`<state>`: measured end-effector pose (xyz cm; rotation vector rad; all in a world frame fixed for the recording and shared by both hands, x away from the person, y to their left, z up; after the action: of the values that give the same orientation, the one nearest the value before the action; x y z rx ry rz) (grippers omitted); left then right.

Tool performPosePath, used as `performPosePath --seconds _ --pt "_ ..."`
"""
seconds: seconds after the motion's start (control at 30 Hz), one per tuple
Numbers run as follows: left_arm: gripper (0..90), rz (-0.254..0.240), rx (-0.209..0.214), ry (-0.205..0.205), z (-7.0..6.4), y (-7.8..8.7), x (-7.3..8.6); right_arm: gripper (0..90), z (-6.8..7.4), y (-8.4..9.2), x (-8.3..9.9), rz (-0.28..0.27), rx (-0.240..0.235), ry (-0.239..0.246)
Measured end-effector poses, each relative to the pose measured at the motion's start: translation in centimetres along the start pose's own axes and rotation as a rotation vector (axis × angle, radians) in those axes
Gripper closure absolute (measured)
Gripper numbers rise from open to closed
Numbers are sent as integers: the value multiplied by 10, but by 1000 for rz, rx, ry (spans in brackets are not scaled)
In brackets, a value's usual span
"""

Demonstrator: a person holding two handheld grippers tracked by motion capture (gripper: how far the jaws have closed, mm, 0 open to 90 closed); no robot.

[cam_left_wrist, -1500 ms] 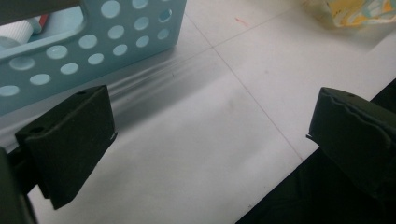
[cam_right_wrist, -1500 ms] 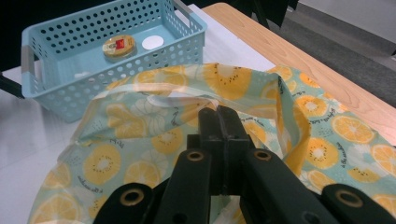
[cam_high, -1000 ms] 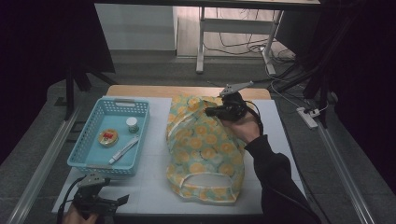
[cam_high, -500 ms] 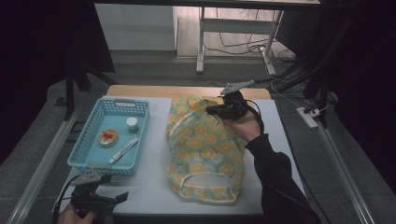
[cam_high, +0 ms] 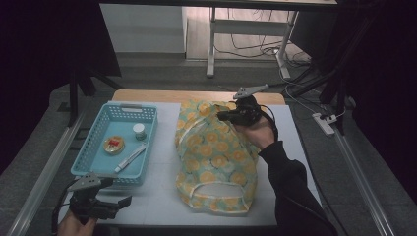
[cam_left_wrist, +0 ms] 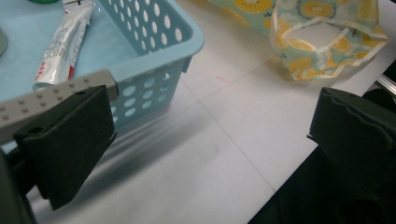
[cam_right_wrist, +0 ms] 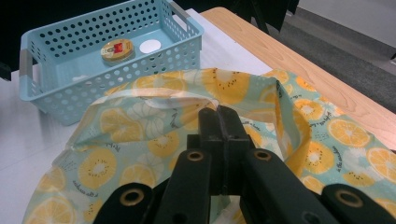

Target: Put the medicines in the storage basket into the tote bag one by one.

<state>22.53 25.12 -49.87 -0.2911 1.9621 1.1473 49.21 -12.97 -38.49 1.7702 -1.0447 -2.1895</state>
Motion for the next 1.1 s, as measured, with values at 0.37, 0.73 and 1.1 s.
performPosePath --seconds 0.37,0.73,1.1 --pt "0 -16 -41 -1 13 3 -17 900 -1 -1 3 -1 -3 2" --pt "0 -11 -79 18 35 -1 -30 900 0 -1 4 -3 -3 4" --pt "0 27 -136 51 55 -11 -46 900 -1 -1 5 -6 -12 0"
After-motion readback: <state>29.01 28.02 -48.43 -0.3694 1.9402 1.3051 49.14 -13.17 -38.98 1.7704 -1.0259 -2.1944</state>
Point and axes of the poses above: each handheld gripper's, and its own axes: y roughly backward along the jaws, x roughly out of its underside, z roughly to its left, the point moved 2 cm from there along -y, roughly forward along the jaws, and after that the axes turned 1 degree about -y, right-handed, at the moved point
